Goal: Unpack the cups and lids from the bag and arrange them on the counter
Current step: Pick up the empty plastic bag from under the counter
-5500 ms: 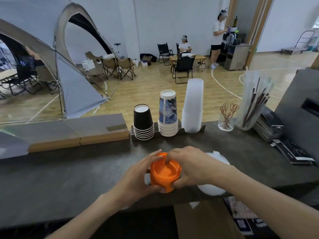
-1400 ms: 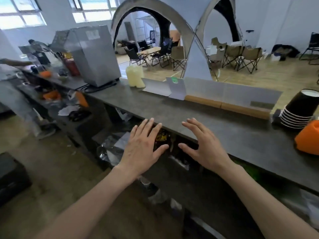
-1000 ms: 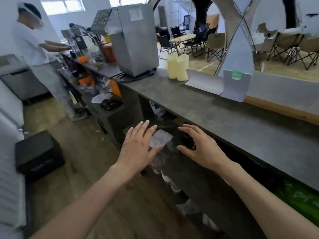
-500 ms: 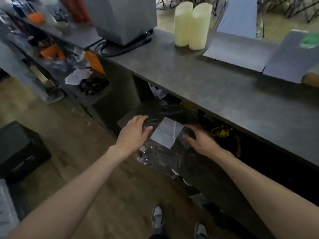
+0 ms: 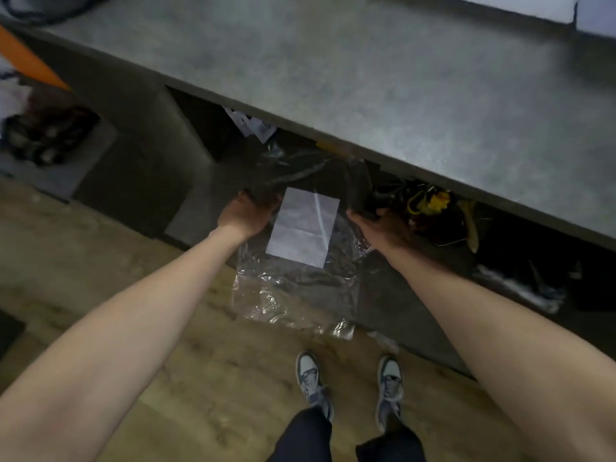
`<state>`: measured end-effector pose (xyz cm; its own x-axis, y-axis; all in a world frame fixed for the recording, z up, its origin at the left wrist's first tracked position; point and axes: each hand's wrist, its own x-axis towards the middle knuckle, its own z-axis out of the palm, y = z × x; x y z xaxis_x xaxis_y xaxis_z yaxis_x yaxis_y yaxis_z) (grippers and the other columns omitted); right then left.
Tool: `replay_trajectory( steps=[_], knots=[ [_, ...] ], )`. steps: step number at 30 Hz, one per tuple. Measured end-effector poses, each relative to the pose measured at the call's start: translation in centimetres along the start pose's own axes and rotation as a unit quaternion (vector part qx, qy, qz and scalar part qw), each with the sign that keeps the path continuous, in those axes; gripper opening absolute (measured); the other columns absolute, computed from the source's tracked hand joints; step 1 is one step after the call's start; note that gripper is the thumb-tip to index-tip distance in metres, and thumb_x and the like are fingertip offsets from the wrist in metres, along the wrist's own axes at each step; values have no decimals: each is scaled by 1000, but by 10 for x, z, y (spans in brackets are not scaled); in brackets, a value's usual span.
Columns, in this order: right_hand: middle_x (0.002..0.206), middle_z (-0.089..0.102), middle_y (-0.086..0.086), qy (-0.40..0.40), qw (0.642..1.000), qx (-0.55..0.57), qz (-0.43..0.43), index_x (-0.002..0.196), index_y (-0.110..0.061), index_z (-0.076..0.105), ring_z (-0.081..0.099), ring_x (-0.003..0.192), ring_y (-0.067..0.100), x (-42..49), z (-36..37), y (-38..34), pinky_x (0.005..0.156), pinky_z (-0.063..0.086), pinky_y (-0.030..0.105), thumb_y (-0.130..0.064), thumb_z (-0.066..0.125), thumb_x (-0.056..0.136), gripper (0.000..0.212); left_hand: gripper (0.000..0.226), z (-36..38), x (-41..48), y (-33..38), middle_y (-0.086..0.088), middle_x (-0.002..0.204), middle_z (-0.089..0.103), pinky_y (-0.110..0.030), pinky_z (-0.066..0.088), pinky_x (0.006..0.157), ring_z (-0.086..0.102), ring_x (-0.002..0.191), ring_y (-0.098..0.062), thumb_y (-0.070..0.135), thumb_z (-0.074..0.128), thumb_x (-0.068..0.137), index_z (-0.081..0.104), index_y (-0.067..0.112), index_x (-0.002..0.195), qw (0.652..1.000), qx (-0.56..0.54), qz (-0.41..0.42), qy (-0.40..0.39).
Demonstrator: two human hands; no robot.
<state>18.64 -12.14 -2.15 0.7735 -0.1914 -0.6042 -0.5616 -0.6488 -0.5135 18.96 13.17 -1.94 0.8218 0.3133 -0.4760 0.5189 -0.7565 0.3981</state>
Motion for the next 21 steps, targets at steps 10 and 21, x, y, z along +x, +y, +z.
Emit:
replay_trajectory(
  steps=[10, 21],
  knots=[
    [111, 72, -3, -54, 996, 61, 29, 101, -21, 74, 66, 105, 18, 0, 12, 12, 95, 54, 37, -80, 81, 32, 91, 26, -2, 8, -42, -16, 87, 67, -25, 62, 63, 70, 70, -16, -18, 49, 91, 56, 7, 86, 839, -483, -149, -200],
    [82, 71, 2, -63, 952, 300, -30, 101, -7, 69, 68, 63, 6, -39, -6, 14, 58, 56, 15, -11, 72, 88, 14, 44, -32, -30, -45, -9, 100, 76, -38, 52, 91, 67, 72, -15, -1, 60, 78, 55, 5, 121, 779, -546, -80, -298]
  ],
)
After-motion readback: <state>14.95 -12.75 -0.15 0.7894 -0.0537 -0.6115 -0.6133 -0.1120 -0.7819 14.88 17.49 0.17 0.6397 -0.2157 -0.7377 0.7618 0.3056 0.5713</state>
